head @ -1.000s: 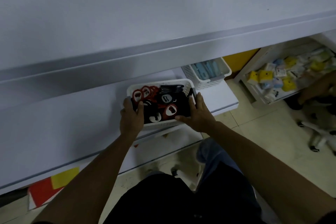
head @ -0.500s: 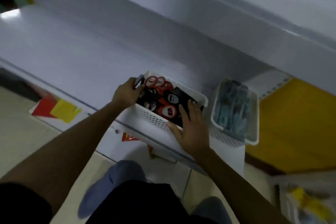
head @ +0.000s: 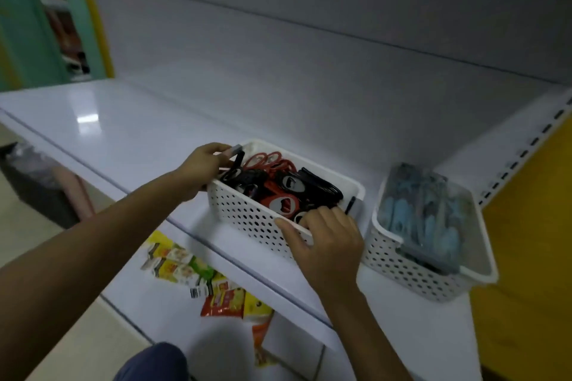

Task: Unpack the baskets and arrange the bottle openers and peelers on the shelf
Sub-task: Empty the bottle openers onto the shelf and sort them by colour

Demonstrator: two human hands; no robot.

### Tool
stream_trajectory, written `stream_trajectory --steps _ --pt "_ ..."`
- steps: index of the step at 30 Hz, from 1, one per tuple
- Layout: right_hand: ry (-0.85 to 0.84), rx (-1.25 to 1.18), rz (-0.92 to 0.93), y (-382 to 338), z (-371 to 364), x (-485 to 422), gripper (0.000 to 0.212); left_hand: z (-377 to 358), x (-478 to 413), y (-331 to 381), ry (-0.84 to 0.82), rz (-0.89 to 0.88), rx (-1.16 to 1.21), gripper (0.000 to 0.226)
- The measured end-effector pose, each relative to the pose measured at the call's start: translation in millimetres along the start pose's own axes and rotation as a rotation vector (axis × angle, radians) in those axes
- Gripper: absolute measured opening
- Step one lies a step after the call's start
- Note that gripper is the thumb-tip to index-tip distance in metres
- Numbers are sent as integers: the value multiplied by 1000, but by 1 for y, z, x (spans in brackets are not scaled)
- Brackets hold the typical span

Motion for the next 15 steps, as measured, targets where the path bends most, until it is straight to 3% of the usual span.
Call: stream_trajectory --steps 5,9,15 --pt "63 39 -22 -4 3 -6 58 1 1 -1 -2 -16 60 37" --pt "108 115 -14 -1 -7 -6 61 8 -22 -16 -9 -64 229 22" --pt "172 139 -13 -1 -35 -32 62 22 -69 -15 -72 -114 367 28"
Point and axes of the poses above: each hand's wrist, its own x-axis away from the middle knuckle, its own z-axis out of the back of the hand, y = z × x, the point moved 6 cm from there along -x, towards the middle knuckle, and after that the axes turned 12 degrees about -y, right-handed, at the moved point
